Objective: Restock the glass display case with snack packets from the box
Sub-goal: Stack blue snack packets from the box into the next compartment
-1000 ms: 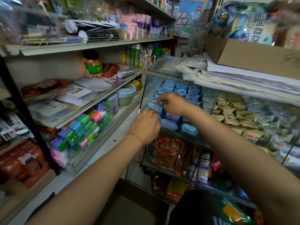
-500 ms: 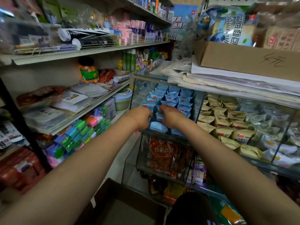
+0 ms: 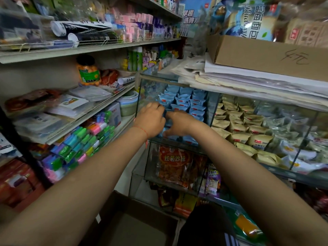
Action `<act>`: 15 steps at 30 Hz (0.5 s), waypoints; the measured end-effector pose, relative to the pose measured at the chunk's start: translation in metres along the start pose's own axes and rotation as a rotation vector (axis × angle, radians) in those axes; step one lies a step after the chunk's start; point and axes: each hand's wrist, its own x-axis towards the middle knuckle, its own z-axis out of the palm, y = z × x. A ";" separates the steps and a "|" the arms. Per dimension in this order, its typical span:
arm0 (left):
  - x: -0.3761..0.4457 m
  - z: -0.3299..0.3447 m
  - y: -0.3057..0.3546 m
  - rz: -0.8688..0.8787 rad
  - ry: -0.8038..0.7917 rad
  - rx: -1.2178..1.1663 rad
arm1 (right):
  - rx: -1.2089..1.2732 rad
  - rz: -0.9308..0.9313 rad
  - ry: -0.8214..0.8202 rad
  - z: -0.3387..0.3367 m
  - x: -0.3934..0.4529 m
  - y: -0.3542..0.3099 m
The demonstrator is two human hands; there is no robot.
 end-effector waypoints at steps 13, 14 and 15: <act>0.005 0.029 -0.015 0.075 -0.033 -0.060 | 0.058 0.253 -0.013 0.003 0.038 0.023; 0.005 0.027 -0.015 0.088 -0.027 -0.070 | 0.009 0.280 -0.003 0.003 0.040 0.020; 0.006 0.027 -0.016 0.098 -0.025 -0.076 | -0.047 0.312 0.017 0.003 0.042 0.018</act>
